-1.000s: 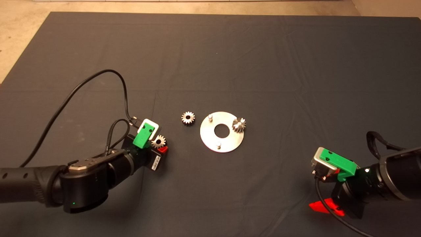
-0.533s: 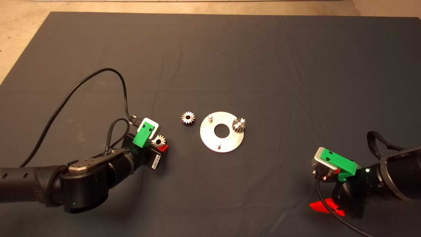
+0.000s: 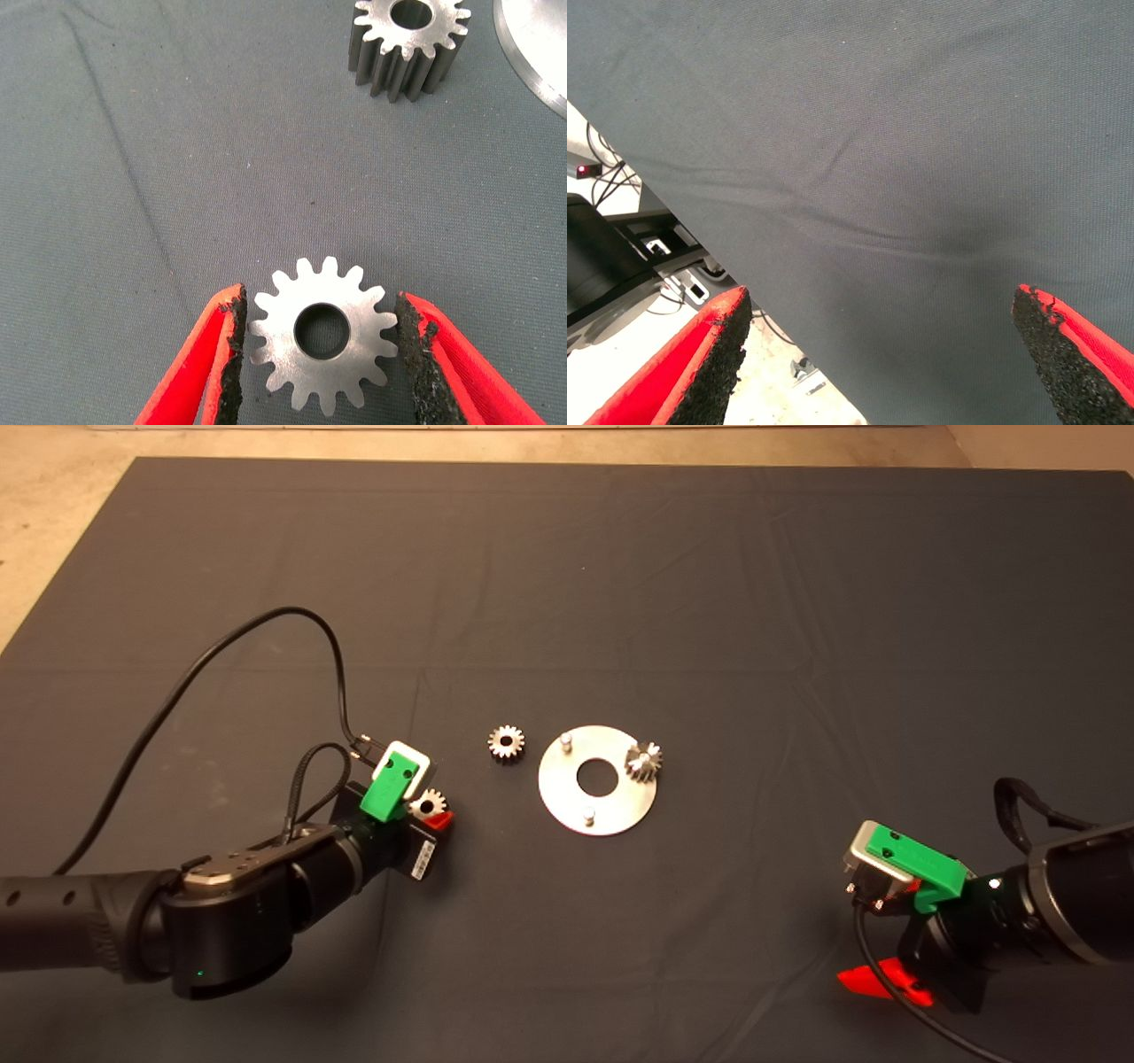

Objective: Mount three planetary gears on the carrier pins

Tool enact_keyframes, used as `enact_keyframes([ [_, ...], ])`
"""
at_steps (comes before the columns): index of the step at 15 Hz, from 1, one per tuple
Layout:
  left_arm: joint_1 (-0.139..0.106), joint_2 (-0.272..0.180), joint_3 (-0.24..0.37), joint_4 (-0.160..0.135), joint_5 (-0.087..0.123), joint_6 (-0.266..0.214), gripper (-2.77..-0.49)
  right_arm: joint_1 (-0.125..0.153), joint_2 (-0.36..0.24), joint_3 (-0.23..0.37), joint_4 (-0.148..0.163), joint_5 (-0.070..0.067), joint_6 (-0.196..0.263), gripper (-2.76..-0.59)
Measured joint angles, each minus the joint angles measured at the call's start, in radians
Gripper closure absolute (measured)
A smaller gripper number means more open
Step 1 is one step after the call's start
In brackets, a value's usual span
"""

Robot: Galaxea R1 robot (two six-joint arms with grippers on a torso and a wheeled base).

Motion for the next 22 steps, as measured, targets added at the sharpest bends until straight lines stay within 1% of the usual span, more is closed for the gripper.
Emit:
enact_keyframes([
  [4,0.0,0.0,0.0,0.002,0.0,0.0,-1.11,0.0,0.0,0.0,0.0,0.0,-0.002,-2.18],
  [5,0.0,0.0,0.0,0.002,0.0,0.0,-1.13,0.0,0.0,0.0,0.0,0.0,-0.003,-2.18],
  [6,0.0,0.0,0.0,0.002,0.0,0.0,-1.19,0.0,0.0,0.0,0.0,0.0,-0.003,-2.18],
  [10,0.0,0.0,0.0,0.003,0.0,0.0,-1.2,0.0,0.0,0.0,0.0,0.0,-0.003,-2.18],
  [13,0.0,0.0,0.0,0.003,0.0,0.0,-1.33,0.0,0.0,0.0,0.0,0.0,-0.003,-2.18],
  [18,0.0,0.0,0.0,0.003,-0.001,-0.001,-1.33,0.0,0.0,0.0,0.0,0.0,-0.003,-2.18],
  [19,0.001,0.0,0.0,0.003,-0.006,-0.001,-1.33,0.0,-0.001,0.0,0.0,0.0,-0.003,-2.18],
  [20,0.01,0.0,-0.001,0.004,-0.02,-0.001,-1.33,0.0,-0.004,0.0,0.0,0.0,-0.003,-2.18],
  [21,0.021,0.0,-0.004,0.019,-0.022,0.0,-1.33,0.0,-0.007,0.0,0.0,0.0,-0.003,-2.18],
  [22,0.023,0.0,-0.01,0.021,-0.027,0.0,-1.33,0.0,-0.009,0.0,0.0,0.0,-0.003,-2.18],
])
